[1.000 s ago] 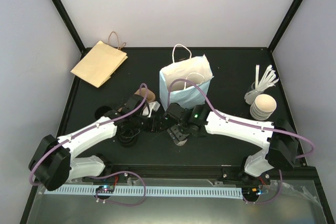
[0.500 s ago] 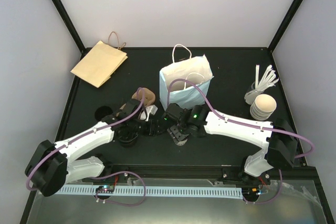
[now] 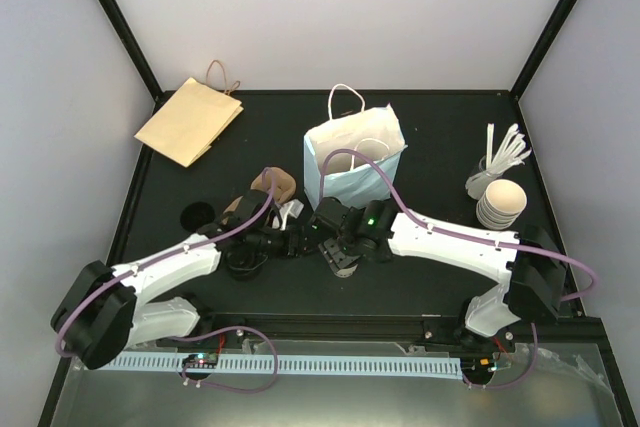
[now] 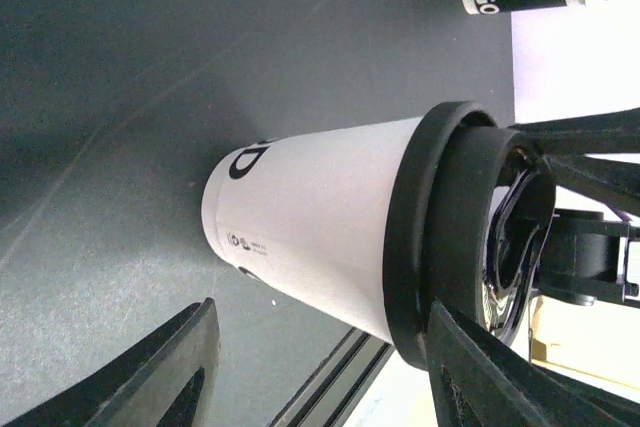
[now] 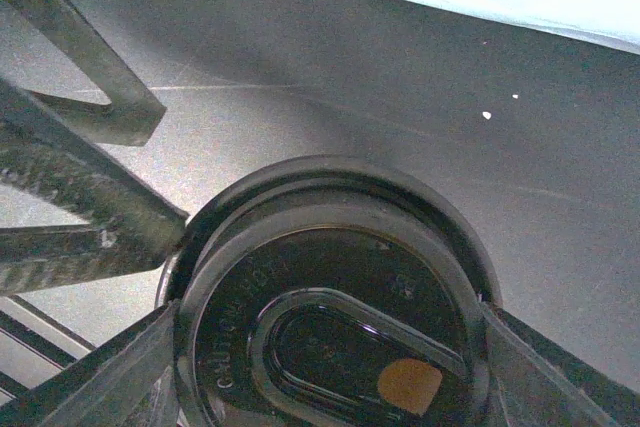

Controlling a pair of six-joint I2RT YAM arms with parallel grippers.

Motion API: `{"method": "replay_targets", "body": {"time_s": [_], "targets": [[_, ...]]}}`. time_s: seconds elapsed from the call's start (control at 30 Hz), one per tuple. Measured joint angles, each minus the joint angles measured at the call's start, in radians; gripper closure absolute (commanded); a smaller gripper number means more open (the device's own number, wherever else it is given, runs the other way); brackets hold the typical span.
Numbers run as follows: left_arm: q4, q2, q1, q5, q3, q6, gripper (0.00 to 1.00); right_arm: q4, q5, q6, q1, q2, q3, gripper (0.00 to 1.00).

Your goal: Pack the takeout coffee

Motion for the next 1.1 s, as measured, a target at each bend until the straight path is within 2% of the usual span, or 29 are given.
{"method": "replay_targets", "body": {"time_s": [0.57, 1.1], "targets": [[0.146, 0.152, 0.002, 0.096, 0.015, -0.02, 0.45, 0.032, -0.003, -0.01, -0.011, -0.054, -0.063, 0.31], [0.103, 0.214, 0.001, 0.122, 0.076, -0.006, 0.45, 0.1, -0.018, -0.149, -0.019, -0.109, -0.126, 0.31]]}}
